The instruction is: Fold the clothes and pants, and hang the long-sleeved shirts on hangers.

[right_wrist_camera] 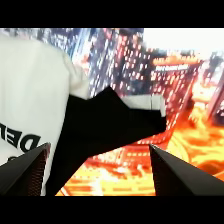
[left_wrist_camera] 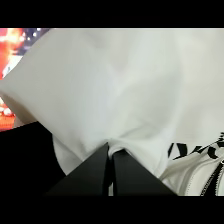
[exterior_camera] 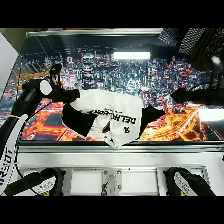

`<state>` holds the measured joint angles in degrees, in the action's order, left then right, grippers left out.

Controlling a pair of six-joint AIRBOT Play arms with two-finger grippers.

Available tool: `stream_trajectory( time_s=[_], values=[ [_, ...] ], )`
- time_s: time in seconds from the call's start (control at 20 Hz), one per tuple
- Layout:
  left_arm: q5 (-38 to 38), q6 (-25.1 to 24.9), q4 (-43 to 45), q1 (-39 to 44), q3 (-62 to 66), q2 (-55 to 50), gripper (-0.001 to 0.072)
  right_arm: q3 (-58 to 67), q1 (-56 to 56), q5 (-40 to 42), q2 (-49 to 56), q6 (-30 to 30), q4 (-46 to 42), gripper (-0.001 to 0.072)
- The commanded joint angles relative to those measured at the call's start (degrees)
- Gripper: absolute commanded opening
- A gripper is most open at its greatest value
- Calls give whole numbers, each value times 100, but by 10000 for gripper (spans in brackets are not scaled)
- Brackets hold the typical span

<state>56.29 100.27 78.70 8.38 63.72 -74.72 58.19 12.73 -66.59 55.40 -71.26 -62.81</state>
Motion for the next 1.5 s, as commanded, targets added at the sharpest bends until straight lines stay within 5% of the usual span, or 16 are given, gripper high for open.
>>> stream_trajectory(
  time_s=[0.0, 0.45, 0.5, 0.6, 0.75, 0.9, 1.05, 1.25, 1.45],
  values=[
    [-289, -22, -372, -289, -175, -177, 12, -1261, -264, 190, 234, -13, 190, 682],
    [-487, -42, -367, -289, 15, -177, 12, -2059, -2109, 1377, 2127, -13, 1290, 678],
    [-481, -44, -367, -289, 17, -90, 13, -1996, -2208, 1574, 2212, 9, 1353, 334],
    [-595, -48, -363, -289, 20, 210, 12, -1753, -2166, 1521, 2044, 7, 1128, 16],
    [-588, -306, -326, -291, 162, 1147, 12, -728, -1869, 608, 1353, 9, 280, 13],
    [179, -402, -382, -286, 846, 2328, 13, 756, -1467, -846, 306, 9, -627, 13],
    [933, -367, -389, -289, 1353, 3432, 12, 1482, -1241, -1436, -763, -42, -957, 13],
    [1843, 407, -374, -289, 1399, 4575, 12, 1497, -1207, -2170, -1770, -590, -1416, 13],
    [2264, 839, -363, -289, 968, 4804, 12, 1486, -1211, -3016, -1633, -1759, -1539, 12]
  ],
)
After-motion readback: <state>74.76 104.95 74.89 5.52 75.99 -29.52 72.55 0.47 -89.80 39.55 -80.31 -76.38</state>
